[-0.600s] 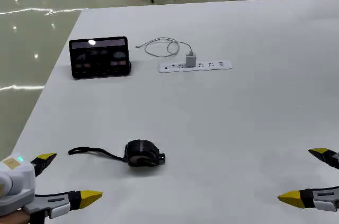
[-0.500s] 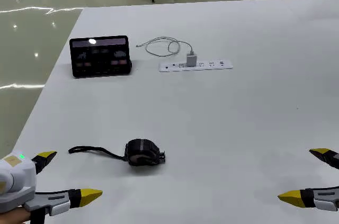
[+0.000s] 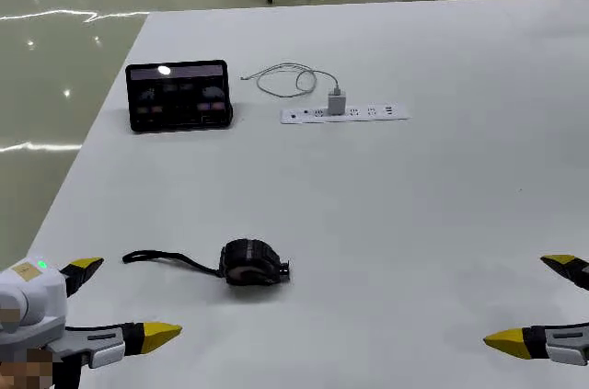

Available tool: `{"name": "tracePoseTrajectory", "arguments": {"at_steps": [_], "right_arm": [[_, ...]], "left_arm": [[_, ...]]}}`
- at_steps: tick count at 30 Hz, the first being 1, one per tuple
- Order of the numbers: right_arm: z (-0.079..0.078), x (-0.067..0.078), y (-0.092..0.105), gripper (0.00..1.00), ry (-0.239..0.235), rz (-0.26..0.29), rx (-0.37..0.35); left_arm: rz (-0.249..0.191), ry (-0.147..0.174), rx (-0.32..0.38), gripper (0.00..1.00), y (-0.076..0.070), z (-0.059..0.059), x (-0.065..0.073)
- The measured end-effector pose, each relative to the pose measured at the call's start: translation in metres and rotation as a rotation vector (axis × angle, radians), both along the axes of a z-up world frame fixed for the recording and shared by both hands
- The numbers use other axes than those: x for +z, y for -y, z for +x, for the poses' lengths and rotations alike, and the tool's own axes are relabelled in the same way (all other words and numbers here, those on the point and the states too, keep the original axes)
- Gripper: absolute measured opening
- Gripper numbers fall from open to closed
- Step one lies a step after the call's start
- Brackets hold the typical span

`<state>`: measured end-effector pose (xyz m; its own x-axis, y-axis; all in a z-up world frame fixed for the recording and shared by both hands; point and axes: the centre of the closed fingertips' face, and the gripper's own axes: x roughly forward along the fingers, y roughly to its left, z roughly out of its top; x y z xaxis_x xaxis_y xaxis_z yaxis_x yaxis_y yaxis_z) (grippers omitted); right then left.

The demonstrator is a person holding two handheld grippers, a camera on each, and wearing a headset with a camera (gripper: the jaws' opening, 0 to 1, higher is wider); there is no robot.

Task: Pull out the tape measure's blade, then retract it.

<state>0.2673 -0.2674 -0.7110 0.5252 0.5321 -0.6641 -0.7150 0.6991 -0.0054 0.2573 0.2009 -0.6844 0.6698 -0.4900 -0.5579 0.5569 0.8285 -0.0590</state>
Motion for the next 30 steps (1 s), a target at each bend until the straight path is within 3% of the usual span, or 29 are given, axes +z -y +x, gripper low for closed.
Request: {"name": "tracePoseTrajectory", "arguments": {"at_steps": [3,6,11,13,15,18,27,30], "right_arm": [[0.001,0.001,-0.001,1.00,0.001,0.002,0.003],[0.003,0.003,-0.002,1.00,0.009,-0.001,0.008],[0.007,0.009,-0.005,1.00,0.027,0.006,0.025],[0.008,0.007,-0.005,1.00,0.012,0.000,0.029],[0.012,0.006,-0.006,1.00,0.019,-0.008,0.036],[0.019,0.007,-0.010,1.00,0.027,-0.007,0.048],[0.033,0.013,-0.035,1.00,0.035,0.009,0.110],[0.037,0.013,-0.045,1.00,0.042,0.006,0.135]], "left_arm": [[-0.006,0.009,-0.017,1.00,0.002,0.002,0.001],[-0.013,-0.017,-0.032,1.00,0.005,0.000,-0.004],[-0.028,-0.007,-0.056,1.00,0.011,0.000,-0.003],[-0.021,-0.004,-0.055,1.00,0.011,0.004,-0.002],[-0.035,-0.043,-0.053,1.00,0.014,0.005,-0.003],[0.013,-0.048,-0.087,1.00,0.016,0.008,-0.006],[0.025,-0.034,-0.212,1.00,0.035,0.025,0.000],[0.042,-0.046,-0.268,1.00,0.043,0.030,-0.001]]}}
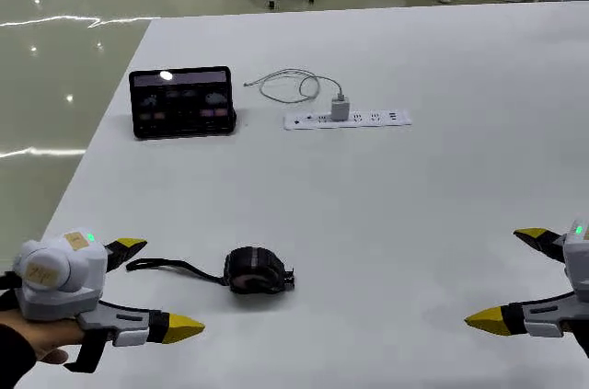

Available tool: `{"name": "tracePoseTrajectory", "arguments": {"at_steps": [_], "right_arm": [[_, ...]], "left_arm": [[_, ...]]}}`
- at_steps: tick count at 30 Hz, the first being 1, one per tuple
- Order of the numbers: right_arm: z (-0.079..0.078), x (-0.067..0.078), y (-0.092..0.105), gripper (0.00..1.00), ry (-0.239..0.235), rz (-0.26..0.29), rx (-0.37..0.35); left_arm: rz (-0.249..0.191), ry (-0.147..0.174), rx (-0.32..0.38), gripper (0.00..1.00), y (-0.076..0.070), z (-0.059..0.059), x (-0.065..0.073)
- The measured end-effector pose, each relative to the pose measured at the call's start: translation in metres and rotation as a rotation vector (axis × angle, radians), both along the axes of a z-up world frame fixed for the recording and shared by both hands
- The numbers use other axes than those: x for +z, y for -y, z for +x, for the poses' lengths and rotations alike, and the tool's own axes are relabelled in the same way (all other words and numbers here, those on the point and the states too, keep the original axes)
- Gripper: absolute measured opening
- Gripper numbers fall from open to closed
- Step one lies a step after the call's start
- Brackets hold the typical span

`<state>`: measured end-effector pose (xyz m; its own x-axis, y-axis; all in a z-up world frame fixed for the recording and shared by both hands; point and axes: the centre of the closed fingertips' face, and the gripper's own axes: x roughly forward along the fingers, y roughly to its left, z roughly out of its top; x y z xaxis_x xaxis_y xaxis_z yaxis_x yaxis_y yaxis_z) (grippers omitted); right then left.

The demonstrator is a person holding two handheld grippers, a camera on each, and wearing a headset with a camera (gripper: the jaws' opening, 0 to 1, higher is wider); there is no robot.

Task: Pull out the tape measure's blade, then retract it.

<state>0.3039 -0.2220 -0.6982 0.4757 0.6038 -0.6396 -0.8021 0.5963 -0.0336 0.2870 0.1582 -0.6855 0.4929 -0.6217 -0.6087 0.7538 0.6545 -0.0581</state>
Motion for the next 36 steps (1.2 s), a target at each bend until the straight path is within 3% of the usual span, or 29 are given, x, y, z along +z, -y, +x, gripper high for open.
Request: {"name": "tracePoseTrajectory", "arguments": {"at_steps": [3,6,8,10,12,14,16,18,24,27,29,34,36], "right_arm": [[0.003,-0.001,-0.011,1.00,-0.002,-0.001,0.023],[0.005,-0.002,-0.019,1.00,-0.004,0.001,0.040],[0.006,-0.003,-0.023,1.00,-0.009,-0.003,0.053],[0.007,-0.004,-0.028,1.00,-0.005,-0.009,0.069],[0.009,-0.005,-0.031,1.00,-0.008,-0.010,0.074],[0.010,-0.005,-0.034,1.00,-0.010,-0.010,0.085],[0.010,-0.004,-0.040,1.00,-0.019,0.004,0.094],[0.012,0.000,-0.051,1.00,-0.006,0.053,0.114],[0.016,-0.001,-0.067,1.00,0.003,0.041,0.154],[0.019,-0.002,-0.075,1.00,0.013,0.034,0.186],[0.021,-0.002,-0.081,1.00,0.013,0.041,0.203],[0.024,-0.002,-0.101,1.00,0.037,0.050,0.272],[0.024,-0.003,-0.109,1.00,0.043,0.060,0.300]], "left_arm": [[0.040,-0.063,-0.062,1.00,0.007,0.000,-0.009],[0.064,-0.040,-0.112,1.00,0.014,0.008,-0.011],[0.086,-0.072,-0.114,1.00,0.014,0.012,-0.014],[0.098,-0.045,-0.155,1.00,0.017,0.017,-0.013],[0.094,-0.076,-0.181,0.97,0.021,0.016,-0.014],[0.128,-0.057,-0.215,0.97,0.023,0.021,-0.015],[0.154,-0.059,-0.247,0.97,0.026,0.024,-0.017],[0.184,-0.041,-0.279,0.96,0.031,0.028,-0.016],[0.223,-0.032,-0.357,0.92,0.049,0.033,-0.017],[0.246,-0.033,-0.388,0.90,0.055,0.035,-0.022],[0.287,-0.028,-0.414,0.87,0.057,0.037,-0.029],[0.322,-0.055,-0.461,0.84,0.067,0.040,-0.045],[0.357,-0.056,-0.491,0.81,0.069,0.040,-0.050]]}}
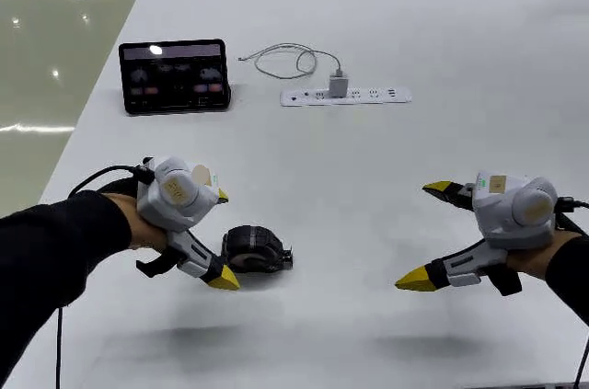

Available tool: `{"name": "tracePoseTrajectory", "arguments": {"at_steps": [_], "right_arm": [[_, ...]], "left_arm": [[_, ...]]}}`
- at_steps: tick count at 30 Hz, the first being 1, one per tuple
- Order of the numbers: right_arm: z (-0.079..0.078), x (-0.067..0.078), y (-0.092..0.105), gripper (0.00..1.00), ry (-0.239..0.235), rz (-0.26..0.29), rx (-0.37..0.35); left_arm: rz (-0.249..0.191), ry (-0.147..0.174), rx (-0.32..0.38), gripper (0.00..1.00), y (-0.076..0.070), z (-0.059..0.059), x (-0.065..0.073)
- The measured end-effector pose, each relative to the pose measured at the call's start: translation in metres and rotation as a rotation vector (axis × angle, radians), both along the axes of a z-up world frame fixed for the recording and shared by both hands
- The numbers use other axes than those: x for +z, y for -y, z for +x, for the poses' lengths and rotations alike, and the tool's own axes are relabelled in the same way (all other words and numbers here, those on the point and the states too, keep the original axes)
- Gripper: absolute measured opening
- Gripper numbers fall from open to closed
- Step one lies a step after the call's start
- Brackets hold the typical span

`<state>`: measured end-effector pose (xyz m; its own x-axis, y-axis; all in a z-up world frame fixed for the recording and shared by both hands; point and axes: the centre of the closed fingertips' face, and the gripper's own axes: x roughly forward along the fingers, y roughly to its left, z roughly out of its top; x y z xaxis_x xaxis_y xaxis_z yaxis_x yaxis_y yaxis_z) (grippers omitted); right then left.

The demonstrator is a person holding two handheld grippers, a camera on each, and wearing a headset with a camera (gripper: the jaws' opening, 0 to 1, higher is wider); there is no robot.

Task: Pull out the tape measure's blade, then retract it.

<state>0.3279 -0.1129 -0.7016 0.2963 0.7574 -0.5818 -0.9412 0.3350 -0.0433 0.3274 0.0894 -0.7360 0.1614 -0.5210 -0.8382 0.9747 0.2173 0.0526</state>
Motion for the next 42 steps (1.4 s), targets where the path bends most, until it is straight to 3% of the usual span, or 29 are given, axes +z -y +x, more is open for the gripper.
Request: {"name": "tracePoseTrajectory", "arguments": {"at_steps": [3,10,14,20,24,28,36,42], "right_arm": [[0.000,-0.004,-0.011,1.00,0.001,0.000,0.034],[-0.001,-0.018,-0.032,0.99,-0.015,-0.015,0.099],[0.002,-0.022,-0.044,0.97,-0.021,-0.013,0.112],[0.004,-0.029,-0.063,0.95,-0.030,-0.014,0.132],[0.009,-0.033,-0.074,0.90,-0.043,-0.018,0.138],[0.011,-0.035,-0.085,0.86,-0.048,-0.021,0.153],[0.010,-0.038,-0.107,0.78,-0.054,-0.021,0.183],[0.004,-0.048,-0.122,0.69,-0.071,-0.051,0.220]], "left_arm": [[0.038,0.012,-0.034,0.68,0.003,0.003,-0.007],[0.055,-0.005,-0.058,0.63,0.013,0.004,-0.016],[0.042,-0.035,-0.036,0.56,0.018,0.003,-0.017],[0.077,-0.002,-0.077,0.48,0.018,0.005,-0.022],[0.080,-0.025,-0.104,0.42,0.019,0.002,-0.024],[0.095,-0.004,-0.125,0.33,0.018,0.004,-0.024],[0.102,-0.004,-0.147,0.32,0.018,0.003,-0.024],[0.113,0.004,-0.132,0.32,0.018,0.002,-0.024]]}}
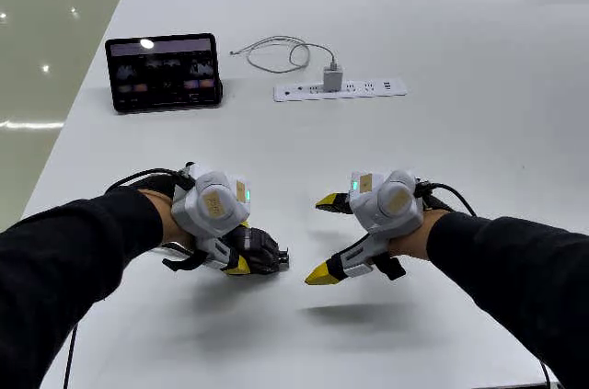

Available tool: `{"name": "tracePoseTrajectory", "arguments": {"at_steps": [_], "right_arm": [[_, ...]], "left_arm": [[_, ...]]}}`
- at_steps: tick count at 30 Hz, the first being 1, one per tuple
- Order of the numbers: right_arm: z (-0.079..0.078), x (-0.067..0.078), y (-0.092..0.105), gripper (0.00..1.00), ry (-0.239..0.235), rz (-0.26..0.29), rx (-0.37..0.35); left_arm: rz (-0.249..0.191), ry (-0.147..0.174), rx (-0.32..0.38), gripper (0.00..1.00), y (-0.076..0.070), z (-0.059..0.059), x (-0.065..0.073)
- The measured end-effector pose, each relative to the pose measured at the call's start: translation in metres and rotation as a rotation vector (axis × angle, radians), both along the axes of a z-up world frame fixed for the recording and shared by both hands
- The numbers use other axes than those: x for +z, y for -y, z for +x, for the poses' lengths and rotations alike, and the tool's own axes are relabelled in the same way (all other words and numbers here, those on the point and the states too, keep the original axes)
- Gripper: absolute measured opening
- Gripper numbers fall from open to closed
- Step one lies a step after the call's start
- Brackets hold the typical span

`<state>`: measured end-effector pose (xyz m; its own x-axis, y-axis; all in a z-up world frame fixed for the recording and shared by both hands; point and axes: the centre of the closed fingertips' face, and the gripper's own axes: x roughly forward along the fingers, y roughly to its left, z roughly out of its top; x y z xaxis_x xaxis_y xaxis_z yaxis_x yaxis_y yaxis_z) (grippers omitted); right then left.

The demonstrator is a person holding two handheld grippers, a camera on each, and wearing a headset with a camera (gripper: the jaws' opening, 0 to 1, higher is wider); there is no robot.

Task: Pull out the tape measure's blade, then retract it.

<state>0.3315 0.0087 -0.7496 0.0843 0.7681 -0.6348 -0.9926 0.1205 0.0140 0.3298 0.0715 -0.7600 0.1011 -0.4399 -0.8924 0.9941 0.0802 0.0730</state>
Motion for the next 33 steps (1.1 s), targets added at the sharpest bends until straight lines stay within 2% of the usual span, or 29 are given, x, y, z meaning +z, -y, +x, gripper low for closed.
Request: {"name": "tracePoseTrajectory", "arguments": {"at_steps": [3,6,8,10,14,17,18,20,24,26,29,31,32,33], "right_arm": [[-0.001,0.000,-0.008,0.65,0.007,0.009,0.009],[0.001,-0.006,-0.012,0.63,0.026,-0.017,0.016],[-0.003,-0.009,-0.017,0.60,-0.001,-0.020,0.031],[-0.005,-0.016,-0.019,0.54,0.009,-0.048,0.047],[-0.008,-0.024,-0.024,0.45,-0.011,-0.063,0.064],[-0.005,-0.031,-0.027,0.31,0.032,-0.093,0.081],[-0.007,-0.032,-0.027,0.29,0.020,-0.090,0.088],[-0.004,-0.033,-0.028,0.29,0.014,-0.095,0.089],[0.002,-0.034,-0.029,0.20,0.025,-0.112,0.091],[0.004,-0.036,-0.029,0.22,0.014,-0.122,0.099],[-0.001,-0.037,-0.033,0.18,-0.012,-0.124,0.121],[-0.010,-0.042,-0.035,0.12,-0.033,-0.145,0.159],[-0.007,-0.043,-0.037,0.12,0.000,-0.153,0.157],[-0.006,-0.043,-0.036,0.12,-0.002,-0.158,0.157]], "left_arm": [[-0.007,0.007,0.017,0.32,0.000,0.001,0.000],[-0.015,0.001,0.030,0.32,0.000,0.001,0.000],[-0.017,-0.006,0.030,0.32,0.000,0.001,-0.001],[-0.013,-0.011,0.029,0.32,0.000,0.001,-0.001],[-0.003,-0.015,0.020,0.32,0.000,0.001,-0.002],[-0.003,-0.019,0.020,0.32,0.000,0.001,-0.002],[-0.004,-0.020,0.020,0.32,0.000,0.002,-0.002],[-0.009,-0.024,0.024,0.32,0.000,0.001,-0.002],[-0.011,-0.026,0.022,0.32,0.000,0.001,-0.002],[-0.011,-0.026,0.022,0.32,0.000,0.001,-0.002],[-0.016,-0.026,0.027,0.32,0.000,0.001,-0.002],[-0.022,-0.025,0.030,0.32,0.000,0.002,-0.002],[-0.024,-0.024,0.028,0.32,0.000,0.001,-0.002],[-0.025,-0.025,0.030,0.32,0.000,0.001,-0.002]]}}
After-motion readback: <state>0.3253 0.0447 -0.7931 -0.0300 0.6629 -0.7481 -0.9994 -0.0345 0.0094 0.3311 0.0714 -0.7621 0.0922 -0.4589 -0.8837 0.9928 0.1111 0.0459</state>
